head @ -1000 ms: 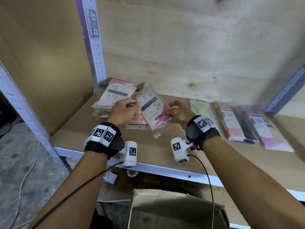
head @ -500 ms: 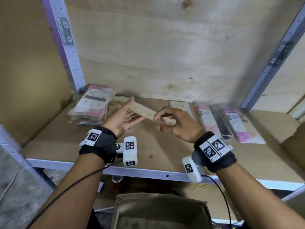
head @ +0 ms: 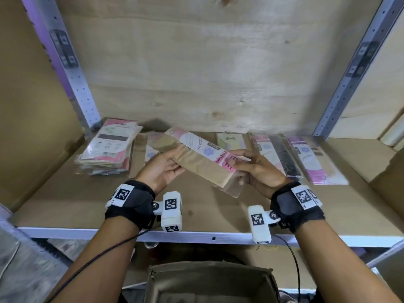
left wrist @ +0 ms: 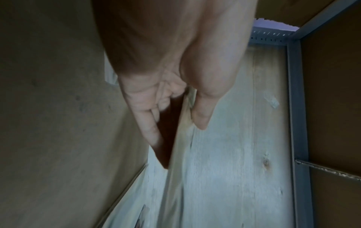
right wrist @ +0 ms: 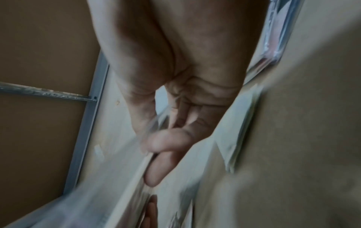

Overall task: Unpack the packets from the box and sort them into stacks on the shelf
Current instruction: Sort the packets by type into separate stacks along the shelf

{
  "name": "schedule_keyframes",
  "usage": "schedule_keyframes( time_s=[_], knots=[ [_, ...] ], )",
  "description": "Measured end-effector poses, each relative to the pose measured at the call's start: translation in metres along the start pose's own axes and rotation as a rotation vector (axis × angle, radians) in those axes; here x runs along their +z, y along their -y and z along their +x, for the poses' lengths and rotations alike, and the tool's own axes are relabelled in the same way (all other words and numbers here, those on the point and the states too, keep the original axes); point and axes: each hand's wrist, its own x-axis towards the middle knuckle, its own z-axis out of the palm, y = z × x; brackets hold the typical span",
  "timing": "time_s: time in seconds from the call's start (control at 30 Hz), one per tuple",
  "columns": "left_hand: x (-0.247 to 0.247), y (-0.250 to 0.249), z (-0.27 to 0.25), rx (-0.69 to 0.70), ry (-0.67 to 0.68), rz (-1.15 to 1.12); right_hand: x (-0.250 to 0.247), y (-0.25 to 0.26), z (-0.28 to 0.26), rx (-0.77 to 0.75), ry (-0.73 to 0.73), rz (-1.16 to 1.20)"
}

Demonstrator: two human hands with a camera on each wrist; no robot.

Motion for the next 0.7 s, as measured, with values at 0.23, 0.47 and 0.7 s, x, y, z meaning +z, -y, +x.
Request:
schedule_keyframes(
  time_s=[0.23, 0.47, 0.7],
  knots=[
    [-0.042, -0.025, 0.011, 0.005, -0.015, 0.041, -0.03, 0.004, 0.005, -0.018, 0.04, -0.024],
    [-0.046, -0.019, 0.006, -0.01, 0.181, 0.453, -0.03, 0.011, 0.006, -0.002, 0.046, -0.077],
    [-0.047, -0.006, 0.012, 0.041, -0.021, 0.256, -0.013, 0.002, 0.012, 0.092, -0.065, 0.175]
  ],
)
